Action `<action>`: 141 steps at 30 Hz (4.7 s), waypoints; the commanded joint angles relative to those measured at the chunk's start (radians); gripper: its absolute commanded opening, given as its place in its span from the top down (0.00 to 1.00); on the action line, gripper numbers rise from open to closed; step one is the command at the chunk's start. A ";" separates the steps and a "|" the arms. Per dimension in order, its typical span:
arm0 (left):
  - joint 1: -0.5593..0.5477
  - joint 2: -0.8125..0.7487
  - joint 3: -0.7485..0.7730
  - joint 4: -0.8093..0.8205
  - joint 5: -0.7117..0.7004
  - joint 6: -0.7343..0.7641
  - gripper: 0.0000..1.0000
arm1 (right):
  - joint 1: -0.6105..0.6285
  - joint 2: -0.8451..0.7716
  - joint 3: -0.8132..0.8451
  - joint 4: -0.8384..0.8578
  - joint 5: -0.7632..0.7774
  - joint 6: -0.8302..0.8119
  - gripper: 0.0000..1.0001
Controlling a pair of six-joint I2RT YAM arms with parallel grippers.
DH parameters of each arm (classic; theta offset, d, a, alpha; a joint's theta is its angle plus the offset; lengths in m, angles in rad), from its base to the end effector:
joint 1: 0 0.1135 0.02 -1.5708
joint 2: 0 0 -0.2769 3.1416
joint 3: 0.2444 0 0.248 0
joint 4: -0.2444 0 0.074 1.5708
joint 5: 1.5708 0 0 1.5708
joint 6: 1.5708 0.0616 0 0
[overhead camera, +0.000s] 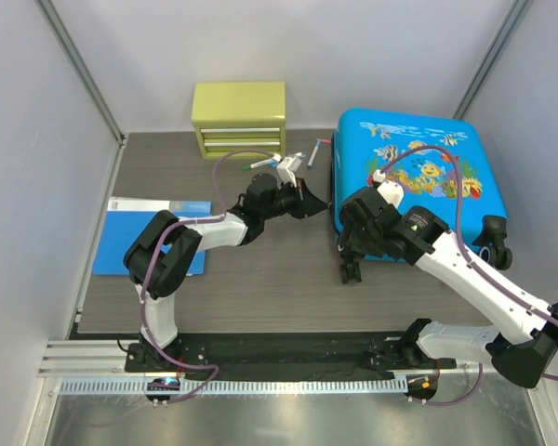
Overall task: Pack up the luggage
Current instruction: Zip the luggage at the center of the board.
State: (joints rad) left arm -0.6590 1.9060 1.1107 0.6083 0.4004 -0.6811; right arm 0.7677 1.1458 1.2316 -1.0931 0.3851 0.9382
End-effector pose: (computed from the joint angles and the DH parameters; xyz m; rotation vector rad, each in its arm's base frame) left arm 0.3417 -0.2951 0.2209 0.3006 1.9170 -1.2890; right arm 0.1675 0.1295 0.3354 0.3507 2.4596 0.2227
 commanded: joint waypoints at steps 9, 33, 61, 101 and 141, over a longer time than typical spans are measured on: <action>0.147 0.013 -0.009 0.166 -0.319 0.014 1.00 | -0.038 -0.037 0.101 -0.416 0.009 0.027 0.99; 0.165 0.146 0.161 0.131 -0.456 0.012 1.00 | -0.025 0.017 0.034 -0.337 -0.184 -0.140 0.99; 0.213 -0.083 0.054 -0.132 -0.403 -0.003 0.41 | 0.117 0.109 0.261 -0.367 -0.042 -0.070 0.25; 0.093 -0.074 0.385 -0.811 -0.133 0.020 0.35 | -1.110 0.445 0.304 0.403 0.288 -0.469 0.00; 0.098 0.048 0.288 -0.667 -0.160 -0.109 0.36 | -0.768 0.453 -0.049 0.461 -0.351 -0.404 0.07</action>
State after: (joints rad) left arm -0.5053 1.8984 1.3895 -0.0505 0.1669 -0.7895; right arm -0.0822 1.4765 1.2446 -0.3248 0.3416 0.4160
